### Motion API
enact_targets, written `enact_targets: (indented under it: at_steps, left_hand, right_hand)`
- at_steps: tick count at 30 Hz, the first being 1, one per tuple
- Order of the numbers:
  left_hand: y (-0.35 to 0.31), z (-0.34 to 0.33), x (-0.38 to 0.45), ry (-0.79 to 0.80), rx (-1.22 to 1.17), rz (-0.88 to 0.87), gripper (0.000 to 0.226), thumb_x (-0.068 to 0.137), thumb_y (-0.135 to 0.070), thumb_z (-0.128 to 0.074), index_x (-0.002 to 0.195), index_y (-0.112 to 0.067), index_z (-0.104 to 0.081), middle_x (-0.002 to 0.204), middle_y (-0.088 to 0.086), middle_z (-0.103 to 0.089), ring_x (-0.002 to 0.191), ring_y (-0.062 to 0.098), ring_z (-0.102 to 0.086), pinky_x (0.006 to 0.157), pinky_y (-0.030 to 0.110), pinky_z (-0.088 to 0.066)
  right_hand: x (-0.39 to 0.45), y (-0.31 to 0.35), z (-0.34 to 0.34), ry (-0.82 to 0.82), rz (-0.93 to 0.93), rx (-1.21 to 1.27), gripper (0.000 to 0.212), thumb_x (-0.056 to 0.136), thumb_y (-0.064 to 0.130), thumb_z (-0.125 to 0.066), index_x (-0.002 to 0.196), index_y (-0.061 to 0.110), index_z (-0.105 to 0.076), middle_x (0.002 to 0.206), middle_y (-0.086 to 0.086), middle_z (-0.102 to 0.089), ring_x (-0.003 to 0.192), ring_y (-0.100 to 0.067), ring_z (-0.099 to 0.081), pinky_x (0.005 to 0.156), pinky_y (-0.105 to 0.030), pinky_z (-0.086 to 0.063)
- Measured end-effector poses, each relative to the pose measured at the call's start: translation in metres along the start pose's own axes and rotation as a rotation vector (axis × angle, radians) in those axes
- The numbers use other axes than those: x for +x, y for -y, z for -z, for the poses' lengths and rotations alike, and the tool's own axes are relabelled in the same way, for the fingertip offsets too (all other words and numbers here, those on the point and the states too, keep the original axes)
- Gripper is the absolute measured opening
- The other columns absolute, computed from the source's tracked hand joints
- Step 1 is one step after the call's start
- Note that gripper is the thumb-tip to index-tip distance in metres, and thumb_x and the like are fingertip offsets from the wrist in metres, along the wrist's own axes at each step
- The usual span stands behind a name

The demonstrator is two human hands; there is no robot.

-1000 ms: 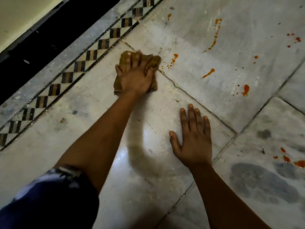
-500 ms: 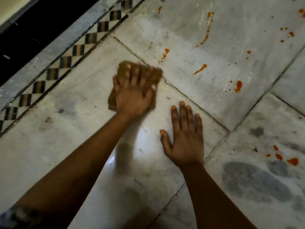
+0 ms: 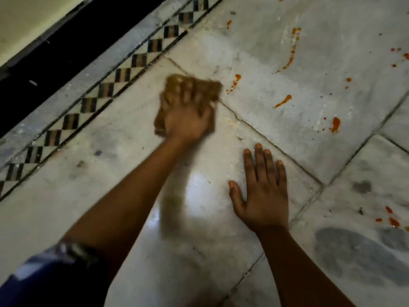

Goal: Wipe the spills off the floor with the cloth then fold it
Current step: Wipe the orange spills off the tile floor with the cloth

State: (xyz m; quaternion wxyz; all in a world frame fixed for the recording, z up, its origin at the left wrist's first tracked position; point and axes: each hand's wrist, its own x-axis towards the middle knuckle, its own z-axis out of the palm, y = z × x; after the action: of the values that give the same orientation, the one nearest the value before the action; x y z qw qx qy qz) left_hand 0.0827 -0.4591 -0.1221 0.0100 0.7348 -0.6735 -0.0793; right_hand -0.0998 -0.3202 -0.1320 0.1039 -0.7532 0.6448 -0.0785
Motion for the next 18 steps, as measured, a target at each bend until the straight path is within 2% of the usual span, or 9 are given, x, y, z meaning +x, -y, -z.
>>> enact_targets:
  at_steps: [2,3,5,7,10,11,14,18]
  left_hand:
    - [0.001,-0.005,-0.069,-0.016,0.005,-0.184,0.059,0.091,-0.054,-0.015,0.148,-0.038,-0.014,0.159,0.0,-0.009,0.146,0.025,-0.002,0.113,0.056,0.003]
    - [0.009,-0.004,-0.097,-0.014,-0.003,-0.222,0.058,0.092,-0.055,-0.016,0.148,-0.039,-0.014,0.159,-0.002,-0.009,0.146,0.024,-0.003,0.113,0.055,0.002]
    - [0.042,0.001,-0.126,0.014,0.002,-0.183,0.06,0.091,-0.06,-0.012,0.147,-0.039,-0.01,0.158,-0.003,-0.005,0.146,0.023,-0.001,0.112,0.055,0.002]
    - [0.073,0.005,-0.113,0.017,0.024,-0.036,0.063,0.089,-0.06,-0.011,0.148,-0.039,-0.011,0.159,-0.001,-0.001,0.146,0.025,0.002,0.113,0.056,0.001]
    - [0.105,0.01,-0.051,-0.034,-0.002,0.267,0.063,0.09,-0.061,-0.016,0.149,-0.04,-0.012,0.16,0.002,-0.003,0.146,0.027,0.005,0.114,0.059,-0.002]
    - [0.109,0.012,-0.026,-0.028,-0.02,0.311,0.065,0.089,-0.064,-0.016,0.149,-0.04,-0.01,0.16,0.003,-0.003,0.146,0.029,0.005,0.114,0.059,-0.002]
    - [0.083,0.017,0.021,0.009,-0.044,0.278,0.075,0.084,-0.069,-0.02,0.15,-0.036,-0.008,0.16,0.005,-0.002,0.145,0.034,0.003,0.113,0.061,-0.006]
    - [0.03,0.013,-0.011,0.018,-0.032,0.105,0.058,0.094,-0.048,-0.04,0.147,-0.035,-0.022,0.159,0.0,-0.01,0.145,0.03,-0.006,0.106,0.062,-0.016]
  right_hand:
    - [-0.001,0.0,0.001,0.016,-0.001,-0.006,0.072,0.087,0.05,-0.032,0.147,0.011,-0.028,0.155,-0.013,-0.021,0.143,-0.027,-0.02,0.115,-0.046,-0.013]
    - [-0.001,0.0,0.002,0.017,-0.004,-0.001,0.072,0.087,0.05,-0.032,0.147,0.011,-0.027,0.155,-0.013,-0.021,0.143,-0.027,-0.019,0.115,-0.046,-0.012]
    - [-0.002,0.0,0.002,0.025,0.003,-0.003,0.071,0.088,0.05,-0.033,0.148,0.011,-0.027,0.155,-0.013,-0.02,0.143,-0.027,-0.018,0.115,-0.046,-0.012]
    - [-0.007,-0.005,-0.001,0.027,-0.016,-0.004,0.071,0.088,0.05,-0.032,0.148,0.011,-0.027,0.156,-0.012,-0.02,0.143,-0.027,-0.017,0.115,-0.046,-0.012]
    - [-0.007,0.0,-0.002,0.007,0.016,0.001,0.071,0.089,0.05,-0.031,0.148,0.011,-0.026,0.155,-0.013,-0.02,0.144,-0.026,-0.017,0.115,-0.046,-0.012]
    - [-0.006,0.001,-0.002,0.003,0.027,0.001,0.071,0.089,0.051,-0.031,0.148,0.011,-0.025,0.155,-0.013,-0.019,0.144,-0.026,-0.016,0.115,-0.046,-0.011]
    - [-0.001,0.0,-0.001,-0.007,0.025,0.005,0.071,0.089,0.051,-0.031,0.148,0.011,-0.026,0.155,-0.013,-0.02,0.143,-0.027,-0.017,0.115,-0.045,-0.011]
    - [-0.001,-0.005,-0.004,0.001,0.014,0.018,0.071,0.088,0.05,-0.031,0.147,0.011,-0.028,0.155,-0.013,-0.022,0.143,-0.028,-0.02,0.115,-0.045,-0.01]
